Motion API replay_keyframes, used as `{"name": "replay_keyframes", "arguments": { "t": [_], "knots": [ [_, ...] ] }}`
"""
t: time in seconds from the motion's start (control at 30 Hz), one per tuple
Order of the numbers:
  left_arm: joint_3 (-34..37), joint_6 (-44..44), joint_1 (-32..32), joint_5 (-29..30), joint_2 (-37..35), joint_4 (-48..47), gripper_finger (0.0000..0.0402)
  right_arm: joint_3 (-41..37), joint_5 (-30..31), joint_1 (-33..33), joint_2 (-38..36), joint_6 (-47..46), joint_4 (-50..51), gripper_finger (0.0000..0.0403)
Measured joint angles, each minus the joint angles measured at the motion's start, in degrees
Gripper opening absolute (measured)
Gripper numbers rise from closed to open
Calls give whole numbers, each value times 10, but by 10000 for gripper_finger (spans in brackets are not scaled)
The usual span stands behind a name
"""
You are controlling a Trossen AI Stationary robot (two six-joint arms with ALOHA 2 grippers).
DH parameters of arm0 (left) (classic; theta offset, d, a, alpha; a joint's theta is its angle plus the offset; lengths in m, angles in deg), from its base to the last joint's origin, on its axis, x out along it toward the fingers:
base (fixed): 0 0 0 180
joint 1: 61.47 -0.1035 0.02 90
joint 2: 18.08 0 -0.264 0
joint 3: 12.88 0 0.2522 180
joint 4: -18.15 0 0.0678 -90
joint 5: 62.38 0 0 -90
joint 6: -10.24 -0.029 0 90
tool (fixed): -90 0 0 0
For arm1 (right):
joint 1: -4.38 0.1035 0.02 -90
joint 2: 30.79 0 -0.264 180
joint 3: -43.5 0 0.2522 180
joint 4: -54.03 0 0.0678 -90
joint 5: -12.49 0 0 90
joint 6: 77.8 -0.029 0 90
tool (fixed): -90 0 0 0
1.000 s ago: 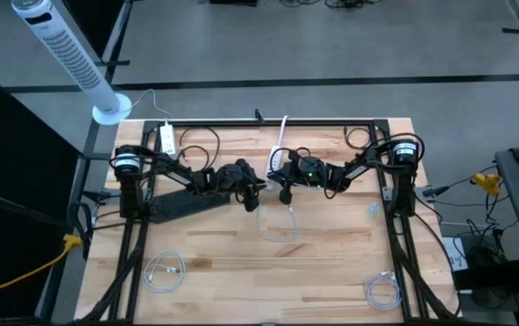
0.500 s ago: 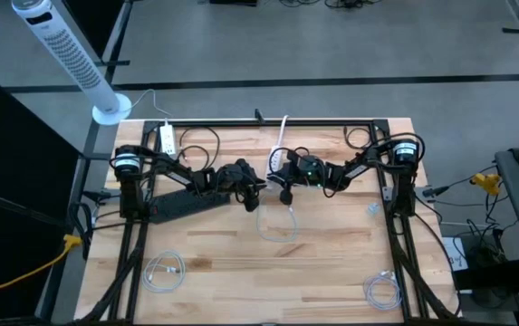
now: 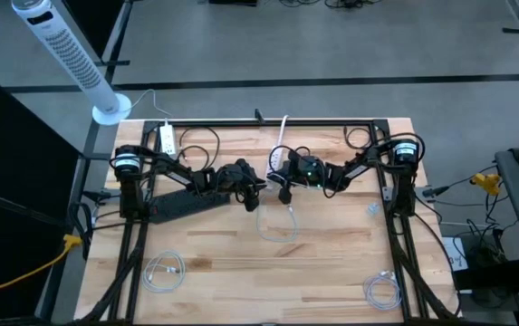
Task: Insert USB
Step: Insert the light blue USB cable into the right white outlet
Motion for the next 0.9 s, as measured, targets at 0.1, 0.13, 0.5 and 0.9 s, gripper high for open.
{"name": "replay_keyframes", "arguments": {
  "t": [0.1,0.13,0.5,0.9],
  "knots": [
    [0,0,0,-1,0,0,62,-1,-9,2,-18,9,11,14],
    [0,0,0,-1,0,0,62,-2,-12,3,-31,10,20,14],
    [0,0,0,-3,0,-16,62,-5,-17,7,-186,88,159,14],
    [0,-15,3,-86,-49,7,62,-6,-256,9,-204,168,156,14]
  ]
}}
